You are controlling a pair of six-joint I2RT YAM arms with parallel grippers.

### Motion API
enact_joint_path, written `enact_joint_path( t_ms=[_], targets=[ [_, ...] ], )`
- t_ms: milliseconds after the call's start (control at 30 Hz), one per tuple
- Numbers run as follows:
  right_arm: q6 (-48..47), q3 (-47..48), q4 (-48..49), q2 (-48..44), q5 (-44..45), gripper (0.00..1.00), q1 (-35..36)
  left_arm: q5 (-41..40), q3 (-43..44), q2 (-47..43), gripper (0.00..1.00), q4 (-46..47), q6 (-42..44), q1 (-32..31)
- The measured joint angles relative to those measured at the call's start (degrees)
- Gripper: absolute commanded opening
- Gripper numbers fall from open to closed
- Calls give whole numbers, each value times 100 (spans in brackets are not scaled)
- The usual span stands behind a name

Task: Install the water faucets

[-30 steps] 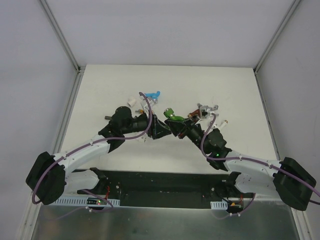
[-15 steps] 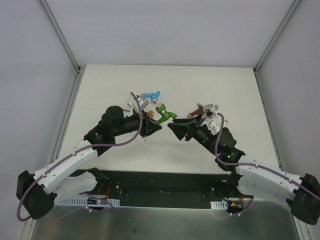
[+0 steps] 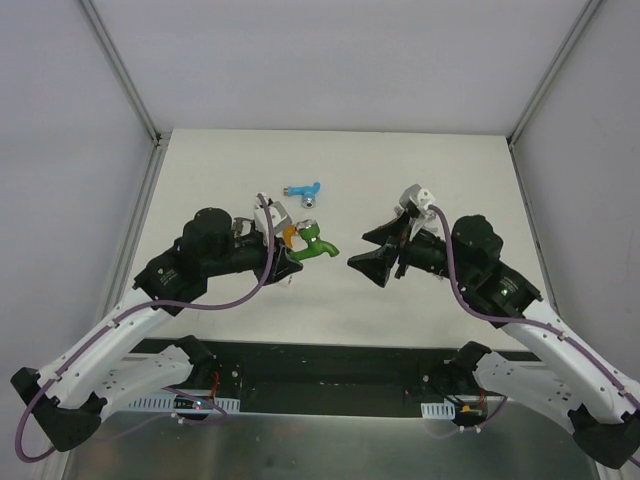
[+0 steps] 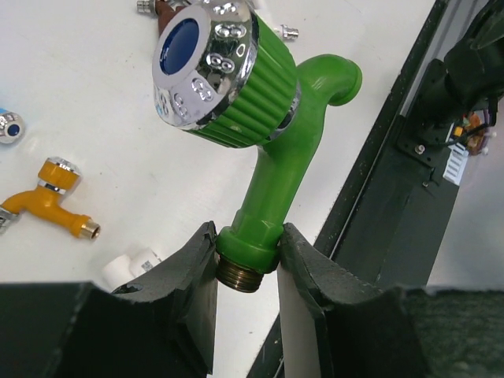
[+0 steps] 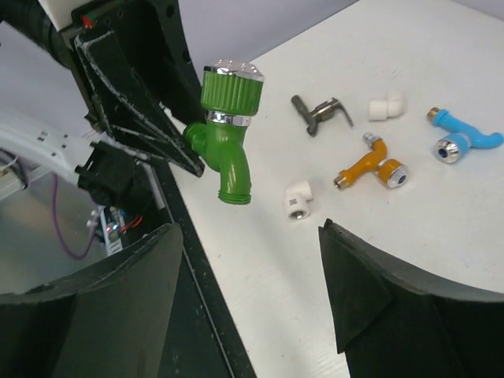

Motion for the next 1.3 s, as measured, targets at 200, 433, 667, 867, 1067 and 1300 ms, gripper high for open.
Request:
enact_joint_path(
  t_ms=[200,433,667,867,1067,1300],
  targets=[
    [-247,922,-859,857,-957,75,-81,116,400,35,0,-472,785,-2],
    [-291,1335,-1021,1628,-1641,62,-114,144,579,232,0,-649,1515,-4],
    [-160,1464,-625,2343,-2153,59,-114,146,649,295,0,-675,1917,-72],
    [-15,1604,-302,2848,-2494,53,-114,127,649,293,0,-623,2009,-74],
    [131,1672,-11,3077,-2800,40,-109,9,649,295,0,-551,2105,-72],
    [127,1775,55,3244,-3023,31,-107,-122,649,304,0,-551,2129,-72]
  ],
)
